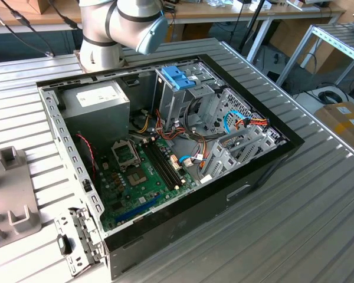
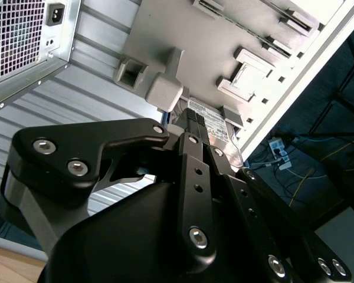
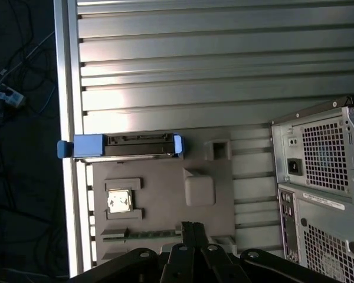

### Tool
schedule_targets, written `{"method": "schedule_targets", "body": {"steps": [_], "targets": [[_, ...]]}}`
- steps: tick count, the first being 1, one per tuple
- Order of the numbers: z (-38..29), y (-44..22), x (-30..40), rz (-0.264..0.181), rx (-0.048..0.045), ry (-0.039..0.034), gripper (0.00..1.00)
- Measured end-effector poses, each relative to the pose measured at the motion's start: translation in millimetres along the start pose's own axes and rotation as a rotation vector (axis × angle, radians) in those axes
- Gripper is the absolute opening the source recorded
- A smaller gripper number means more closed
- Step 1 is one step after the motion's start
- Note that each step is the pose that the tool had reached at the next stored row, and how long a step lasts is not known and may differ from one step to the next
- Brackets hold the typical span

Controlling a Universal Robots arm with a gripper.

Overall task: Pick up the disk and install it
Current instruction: 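Reach for the disk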

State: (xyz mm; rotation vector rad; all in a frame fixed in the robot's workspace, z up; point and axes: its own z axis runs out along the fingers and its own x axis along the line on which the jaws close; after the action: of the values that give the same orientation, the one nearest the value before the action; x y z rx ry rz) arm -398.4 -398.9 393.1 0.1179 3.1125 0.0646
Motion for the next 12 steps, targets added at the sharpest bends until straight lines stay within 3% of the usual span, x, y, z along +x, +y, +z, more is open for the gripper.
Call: {"method": "schedule_targets", "body": {"steps": [12], "targets": [[-0.2, -0.6, 8.3, 0.000, 0.0000, -0.0001, 0.11]]}}
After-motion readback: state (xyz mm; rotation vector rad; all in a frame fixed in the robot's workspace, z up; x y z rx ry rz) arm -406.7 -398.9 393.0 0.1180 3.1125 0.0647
